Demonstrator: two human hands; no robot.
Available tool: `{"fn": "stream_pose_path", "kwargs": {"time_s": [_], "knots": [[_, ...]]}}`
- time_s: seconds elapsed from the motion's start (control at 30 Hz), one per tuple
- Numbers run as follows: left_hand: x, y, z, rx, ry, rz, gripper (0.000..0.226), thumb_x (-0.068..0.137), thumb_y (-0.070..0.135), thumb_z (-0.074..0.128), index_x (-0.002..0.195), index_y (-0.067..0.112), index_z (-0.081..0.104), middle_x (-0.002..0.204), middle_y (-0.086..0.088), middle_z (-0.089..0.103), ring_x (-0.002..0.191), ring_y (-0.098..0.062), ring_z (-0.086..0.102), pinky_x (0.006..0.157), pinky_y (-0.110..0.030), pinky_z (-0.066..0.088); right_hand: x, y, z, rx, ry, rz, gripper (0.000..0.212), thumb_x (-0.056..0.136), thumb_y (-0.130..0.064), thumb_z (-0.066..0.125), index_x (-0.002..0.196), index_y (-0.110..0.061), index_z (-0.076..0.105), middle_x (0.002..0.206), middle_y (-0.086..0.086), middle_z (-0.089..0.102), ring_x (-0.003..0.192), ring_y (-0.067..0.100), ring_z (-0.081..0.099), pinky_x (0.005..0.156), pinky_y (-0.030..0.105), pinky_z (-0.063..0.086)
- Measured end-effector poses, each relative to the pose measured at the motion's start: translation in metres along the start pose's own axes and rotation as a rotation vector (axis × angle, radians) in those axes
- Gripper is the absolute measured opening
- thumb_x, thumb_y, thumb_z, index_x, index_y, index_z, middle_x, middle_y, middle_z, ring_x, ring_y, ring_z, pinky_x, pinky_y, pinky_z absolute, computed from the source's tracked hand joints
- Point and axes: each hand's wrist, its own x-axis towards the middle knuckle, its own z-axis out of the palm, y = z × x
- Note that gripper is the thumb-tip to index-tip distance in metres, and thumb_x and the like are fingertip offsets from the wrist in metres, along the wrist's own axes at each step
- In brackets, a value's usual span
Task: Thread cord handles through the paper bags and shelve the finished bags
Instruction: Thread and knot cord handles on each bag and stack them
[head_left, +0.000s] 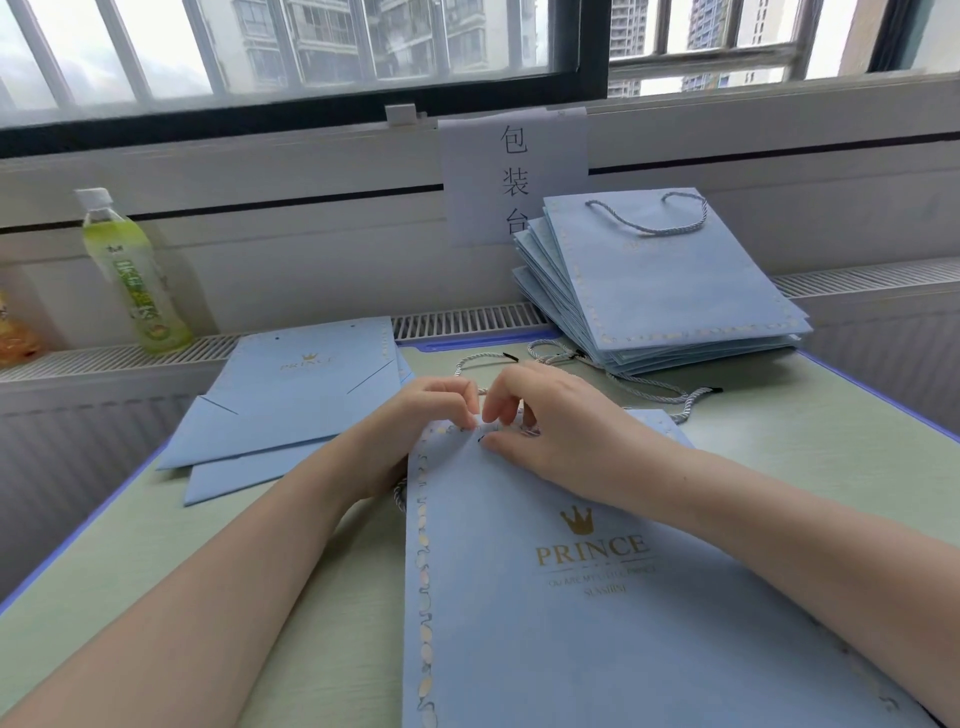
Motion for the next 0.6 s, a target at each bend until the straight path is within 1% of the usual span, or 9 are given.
{"fn": "stream_pose_path", "kwargs": {"time_s": [0.07, 0.13, 0.17, 0.23, 0.3, 0.37, 0.47, 0.53, 0.6], "knots": [[0.0014, -0.0010, 0.0010, 0.043, 0.033, 0.016, 0.016, 0.063, 0.013, 0.050, 0.049, 0.020, 0.046, 0.055, 0.004, 0.046, 0.050, -0.008, 0.047, 0.052, -0.020, 0.037, -0.0014, -0.0007, 0.0014, -0.004, -0.012, 0.043, 0.020, 0.086, -0.029, 0.064, 0.101, -0.021, 0.054, 0.096, -0.011, 0.047, 0.085, 0.000, 0.042, 0.075, 0.011, 0.033], [0.0020, -0.0007, 0.0024, 0.066, 0.060, 0.021, 0.018, 0.063, 0.015, 0.050, 0.048, 0.020, 0.041, 0.054, 0.004, 0.040, 0.049, -0.008, 0.042, 0.051, -0.020, 0.034, -0.0025, -0.0003, 0.0015, -0.035, -0.032, 0.104, 0.028, 0.087, -0.037, 0.061, 0.108, -0.021, 0.052, 0.103, -0.012, 0.044, 0.099, 0.006, 0.042, 0.085, 0.020, 0.035], [0.0013, 0.0000, 0.0035, 0.078, 0.072, 0.027, 0.019, 0.063, 0.015, 0.049, 0.049, 0.019, 0.038, 0.055, 0.003, 0.037, 0.049, -0.009, 0.038, 0.051, -0.021, 0.032, -0.0027, -0.0007, 0.0008, -0.057, -0.039, 0.125, 0.031, 0.088, -0.040, 0.059, 0.110, -0.020, 0.051, 0.104, -0.012, 0.044, 0.103, 0.008, 0.042, 0.089, 0.024, 0.036], [0.0015, -0.0006, 0.0040, 0.088, 0.085, 0.037, 0.020, 0.064, 0.016, 0.049, 0.050, 0.018, 0.034, 0.056, 0.002, 0.032, 0.049, -0.011, 0.033, 0.050, -0.022, 0.029, -0.0032, -0.0024, -0.0012, -0.089, -0.058, 0.153, 0.035, 0.088, -0.046, 0.057, 0.110, -0.019, 0.052, 0.106, -0.009, 0.050, 0.106, 0.013, 0.044, 0.092, 0.030, 0.038], [0.0011, -0.0014, 0.0032, 0.067, 0.101, 0.032, 0.022, 0.066, 0.017, 0.052, 0.052, 0.016, 0.035, 0.057, 0.001, 0.032, 0.050, -0.013, 0.034, 0.047, -0.021, 0.030, -0.0032, -0.0035, -0.0027, -0.100, -0.080, 0.174, 0.038, 0.087, -0.049, 0.056, 0.109, -0.018, 0.053, 0.107, -0.005, 0.056, 0.104, 0.015, 0.046, 0.091, 0.034, 0.040], [0.0007, -0.0030, 0.0015, 0.016, 0.093, 0.021, 0.023, 0.069, 0.019, 0.057, 0.054, 0.013, 0.041, 0.057, -0.003, 0.038, 0.049, -0.015, 0.041, 0.047, -0.020, 0.037, -0.0029, -0.0034, -0.0034, -0.098, -0.085, 0.177, 0.038, 0.086, -0.051, 0.056, 0.106, -0.019, 0.053, 0.104, -0.004, 0.058, 0.101, 0.016, 0.048, 0.089, 0.035, 0.042], [-0.0017, -0.0027, 0.0007, -0.022, 0.068, 0.022, 0.022, 0.076, 0.017, 0.068, 0.058, 0.008, 0.059, 0.060, -0.009, 0.054, 0.050, -0.019, 0.054, 0.050, -0.022, 0.046, -0.0021, -0.0025, -0.0033, -0.102, -0.056, 0.151, 0.037, 0.086, -0.051, 0.058, 0.103, -0.019, 0.054, 0.101, -0.005, 0.057, 0.099, 0.016, 0.049, 0.087, 0.034, 0.042], [-0.0026, -0.0005, 0.0003, -0.019, 0.088, 0.018, 0.023, 0.083, 0.018, 0.065, 0.067, 0.002, 0.065, 0.065, -0.013, 0.060, 0.054, -0.022, 0.057, 0.052, -0.023, 0.048, -0.0010, -0.0008, -0.0042, -0.110, -0.021, 0.122, 0.036, 0.086, -0.050, 0.058, 0.104, -0.019, 0.054, 0.099, -0.008, 0.054, 0.098, 0.013, 0.049, 0.084, 0.029, 0.041], [-0.0025, 0.0020, -0.0017, -0.015, 0.118, 0.022, 0.027, 0.086, 0.020, 0.061, 0.078, -0.005, 0.066, 0.069, -0.015, 0.063, 0.056, -0.023, 0.060, 0.054, -0.024, 0.049, 0.0002, 0.0010, -0.0072, -0.112, 0.014, 0.084, 0.037, 0.086, -0.049, 0.058, 0.106, -0.018, 0.054, 0.100, -0.009, 0.050, 0.095, 0.011, 0.047, 0.079, 0.023, 0.036]]}}
